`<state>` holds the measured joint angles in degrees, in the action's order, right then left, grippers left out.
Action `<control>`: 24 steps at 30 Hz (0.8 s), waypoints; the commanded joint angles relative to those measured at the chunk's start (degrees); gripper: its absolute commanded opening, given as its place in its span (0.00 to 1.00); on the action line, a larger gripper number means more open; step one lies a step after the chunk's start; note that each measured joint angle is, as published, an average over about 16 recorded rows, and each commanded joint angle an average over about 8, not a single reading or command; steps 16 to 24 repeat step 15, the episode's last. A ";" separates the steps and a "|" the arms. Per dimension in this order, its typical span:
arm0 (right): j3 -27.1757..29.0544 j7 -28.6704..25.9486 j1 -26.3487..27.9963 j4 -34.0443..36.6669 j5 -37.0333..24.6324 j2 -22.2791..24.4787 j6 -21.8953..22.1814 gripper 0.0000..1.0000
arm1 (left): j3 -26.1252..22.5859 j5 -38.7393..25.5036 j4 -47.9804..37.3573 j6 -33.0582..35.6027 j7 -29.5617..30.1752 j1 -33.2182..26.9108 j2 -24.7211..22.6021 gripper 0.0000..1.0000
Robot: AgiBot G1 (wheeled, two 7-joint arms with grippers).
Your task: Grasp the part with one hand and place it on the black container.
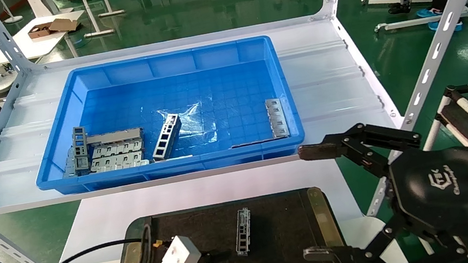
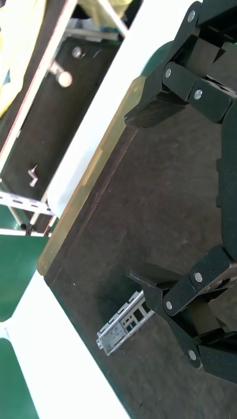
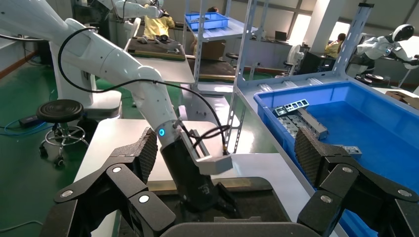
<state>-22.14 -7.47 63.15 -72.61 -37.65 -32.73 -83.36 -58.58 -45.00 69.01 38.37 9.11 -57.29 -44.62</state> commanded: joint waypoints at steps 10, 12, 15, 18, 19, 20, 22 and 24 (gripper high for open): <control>0.00 0.00 0.00 0.00 0.00 0.00 0.00 1.00 | 3.10 2.34 -1.94 13.09 -7.32 -2.14 5.26 1.00; -0.01 0.00 0.00 0.00 0.00 0.00 0.00 1.00 | 3.45 2.78 -2.17 14.00 -7.59 -2.49 5.67 1.00; -0.01 0.00 0.00 0.00 0.00 0.00 0.00 1.00 | 3.68 3.11 -2.33 14.62 -7.73 -2.69 5.95 1.00; -0.01 0.00 0.00 0.00 0.00 0.00 0.00 1.00 | 3.68 3.11 -2.33 14.62 -7.73 -2.69 5.95 1.00; -0.01 0.00 0.00 0.00 0.00 0.00 0.00 1.00 | 3.68 3.11 -2.33 14.62 -7.73 -2.69 5.95 1.00; -0.01 0.00 0.00 0.00 0.00 0.00 0.00 1.00 | 3.68 3.11 -2.33 14.62 -7.73 -2.69 5.95 1.00; -0.01 0.00 0.00 0.00 0.00 0.00 0.00 1.00 | 3.68 3.11 -2.33 14.62 -7.73 -2.69 5.95 1.00; -0.01 0.00 0.00 0.00 0.00 0.00 0.00 1.00 | 3.68 3.11 -2.33 14.62 -7.73 -2.69 5.95 1.00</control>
